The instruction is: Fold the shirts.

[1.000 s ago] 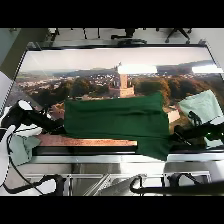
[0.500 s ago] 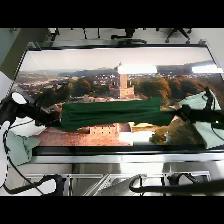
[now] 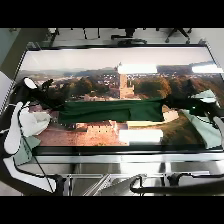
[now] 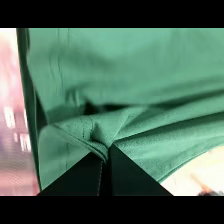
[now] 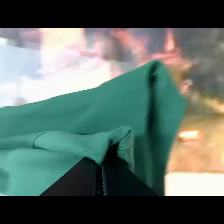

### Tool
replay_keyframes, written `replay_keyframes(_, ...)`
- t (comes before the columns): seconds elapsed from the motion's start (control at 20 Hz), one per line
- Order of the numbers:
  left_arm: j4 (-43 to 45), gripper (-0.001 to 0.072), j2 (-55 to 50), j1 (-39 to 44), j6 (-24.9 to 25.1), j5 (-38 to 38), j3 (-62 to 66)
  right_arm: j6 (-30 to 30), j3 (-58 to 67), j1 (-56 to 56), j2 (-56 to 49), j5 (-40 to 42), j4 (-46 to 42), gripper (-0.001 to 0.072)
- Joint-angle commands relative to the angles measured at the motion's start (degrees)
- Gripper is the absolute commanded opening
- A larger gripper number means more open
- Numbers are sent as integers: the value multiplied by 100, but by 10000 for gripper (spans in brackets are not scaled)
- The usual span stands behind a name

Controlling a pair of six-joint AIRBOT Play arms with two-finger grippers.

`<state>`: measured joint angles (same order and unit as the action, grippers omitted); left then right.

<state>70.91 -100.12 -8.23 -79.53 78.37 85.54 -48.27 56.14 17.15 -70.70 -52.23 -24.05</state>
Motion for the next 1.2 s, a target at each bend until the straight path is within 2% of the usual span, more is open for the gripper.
replay_keyframes(0.0,-57,20,-732,33,-11,256,662,343,247,-149,-647,293,90,35)
replay_keyframes(0.05,-57,20,-813,33,-7,400,772,442,356,-109,-643,278,24,143)
replay_keyframes(0.1,-57,21,-866,33,-4,542,894,514,544,-42,-592,140,-72,345)
replay_keyframes(0.15,-57,42,-887,33,9,691,1040,501,765,33,-514,-76,-293,452)
replay_keyframes(0.2,-57,306,-881,33,22,769,1165,474,944,98,-444,-291,-511,563)
replay_keyframes(0.25,-61,630,-881,33,15,883,1327,358,1043,153,-387,-476,-640,655)
replay_keyframes(0.3,-63,694,-881,33,-11,973,1464,208,1056,162,-358,-654,-638,659)
replay_keyframes(0.45,-258,694,-866,87,-50,1314,1716,107,1043,-31,-551,-1180,-951,659)
replay_keyframes(0.6,-614,693,-857,144,-63,1510,1720,-254,1043,-289,-973,-1104,-1631,659)
replay_keyframes(0.7,-866,693,-857,175,-63,1600,1720,-295,1043,-352,-1231,-1086,-1663,658)
replay_keyframes(0.75,-1051,692,-857,205,-61,1600,1720,-352,1043,-382,-1307,-1104,-1646,657)
replay_keyframes(0.8,-1318,692,-857,205,-57,1600,1720,-358,1043,-420,-1353,-1150,-1596,609)
replay_keyframes(0.85,-1648,655,-857,258,-42,1593,1720,-334,1043,-481,-1362,-1246,-1523,382)
replay_keyframes(0.95,-2256,316,-857,417,122,1552,1720,-105,1051,-597,-1357,-1370,-1338,25)
replay_keyframes(1.0,-2441,85,-857,566,170,1451,1720,-105,1073,-623,-1342,-1384,-1318,23)
replay_keyframes(1.05,-2503,15,-857,754,240,1266,1720,-107,1106,-623,-1287,-1414,-1320,22)
replay_keyframes(1.15,-2376,14,-872,1281,236,678,1720,-168,1244,-603,-1073,-1635,-1320,22)
